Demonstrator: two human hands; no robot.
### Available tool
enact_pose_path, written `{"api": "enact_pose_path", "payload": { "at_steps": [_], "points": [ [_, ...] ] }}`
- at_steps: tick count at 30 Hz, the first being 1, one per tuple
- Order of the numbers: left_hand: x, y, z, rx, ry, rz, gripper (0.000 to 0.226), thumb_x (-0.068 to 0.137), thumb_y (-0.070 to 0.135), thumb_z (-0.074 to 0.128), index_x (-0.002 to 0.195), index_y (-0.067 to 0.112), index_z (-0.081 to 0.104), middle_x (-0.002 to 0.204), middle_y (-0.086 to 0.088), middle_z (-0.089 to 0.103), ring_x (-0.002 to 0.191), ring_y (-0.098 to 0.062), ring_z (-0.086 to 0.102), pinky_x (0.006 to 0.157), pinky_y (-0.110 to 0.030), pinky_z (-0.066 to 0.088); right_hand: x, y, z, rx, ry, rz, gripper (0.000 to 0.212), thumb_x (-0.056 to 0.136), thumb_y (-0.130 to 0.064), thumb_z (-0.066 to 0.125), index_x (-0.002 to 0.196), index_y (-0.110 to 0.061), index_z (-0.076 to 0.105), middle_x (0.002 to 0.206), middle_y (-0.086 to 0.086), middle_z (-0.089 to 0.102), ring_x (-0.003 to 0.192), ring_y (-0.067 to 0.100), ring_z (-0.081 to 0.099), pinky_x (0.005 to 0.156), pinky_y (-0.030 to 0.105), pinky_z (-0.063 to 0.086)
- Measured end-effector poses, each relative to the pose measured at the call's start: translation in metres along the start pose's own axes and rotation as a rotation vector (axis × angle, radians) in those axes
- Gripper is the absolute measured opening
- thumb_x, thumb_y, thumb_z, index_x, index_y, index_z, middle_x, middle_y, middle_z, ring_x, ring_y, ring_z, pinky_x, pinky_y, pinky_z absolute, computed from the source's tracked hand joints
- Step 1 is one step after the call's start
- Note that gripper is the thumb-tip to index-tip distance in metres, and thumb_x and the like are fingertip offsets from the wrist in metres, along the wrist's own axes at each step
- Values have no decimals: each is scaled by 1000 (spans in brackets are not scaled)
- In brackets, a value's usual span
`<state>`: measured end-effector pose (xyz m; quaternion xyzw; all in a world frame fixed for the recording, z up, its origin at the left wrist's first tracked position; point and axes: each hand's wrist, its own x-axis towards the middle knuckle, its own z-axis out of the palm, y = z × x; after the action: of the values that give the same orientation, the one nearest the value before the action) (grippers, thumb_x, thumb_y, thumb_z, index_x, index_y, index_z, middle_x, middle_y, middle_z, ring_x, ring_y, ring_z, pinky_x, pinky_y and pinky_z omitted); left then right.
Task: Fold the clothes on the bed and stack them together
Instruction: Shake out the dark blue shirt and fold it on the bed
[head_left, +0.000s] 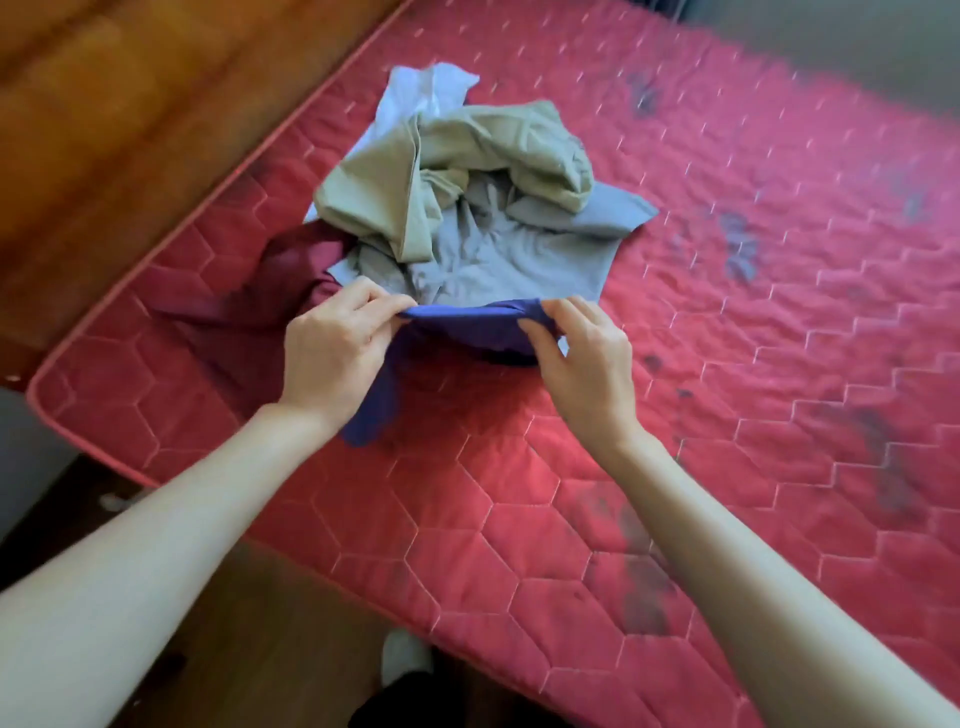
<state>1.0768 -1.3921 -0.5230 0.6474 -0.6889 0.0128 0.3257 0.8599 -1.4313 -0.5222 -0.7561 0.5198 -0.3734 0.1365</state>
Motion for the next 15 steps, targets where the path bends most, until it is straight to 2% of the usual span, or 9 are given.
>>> {"api": "enact_pose_path", "payload": {
  "at_steps": [3,5,7,9,12,15],
  "points": [
    [51,47,-38,-58,107,17,19,84,7,67,100,10,75,83,-5,67,71,-27,65,58,-38,50,51,-21,-62,42,87,-16,12,86,-16,67,86,-4,69,81,6,67,77,27,62,69,40,49],
    [82,86,-60,-111,169,33,18,84,6,68,101,9,75,83,-4,67,71,-24,63,63,-32,47,82,-32,-110,78,158,7,9,85,-17,68,87,-9,72,81,1,69,75,20,63,73,38,51],
    [109,129,-75,-168,206,54,18,85,6,68,102,9,75,82,-1,65,71,-19,60,67,-19,38,106,-39,-159,110,245,18,6,83,-17,70,87,-15,74,81,-8,70,72,8,62,74,23,50],
    [130,172,-83,-206,226,92,18,86,10,66,103,11,74,81,5,59,71,-15,56,68,-15,32,122,-37,-207,137,323,22,8,82,-15,71,88,-19,75,79,-15,67,71,1,60,72,10,44],
    [146,235,-83,-253,233,150,19,87,14,65,102,13,75,85,1,66,74,-16,60,69,-19,37,128,-23,-273,189,383,42,12,80,-14,71,85,-26,73,74,-19,65,67,-6,58,68,6,40],
    [135,287,-64,-315,204,177,20,86,18,62,101,13,75,84,-2,67,74,-12,57,69,-24,41,105,4,-320,176,389,56,18,80,-14,71,83,-31,69,75,-19,66,68,-5,59,68,9,43]
  ]
}}
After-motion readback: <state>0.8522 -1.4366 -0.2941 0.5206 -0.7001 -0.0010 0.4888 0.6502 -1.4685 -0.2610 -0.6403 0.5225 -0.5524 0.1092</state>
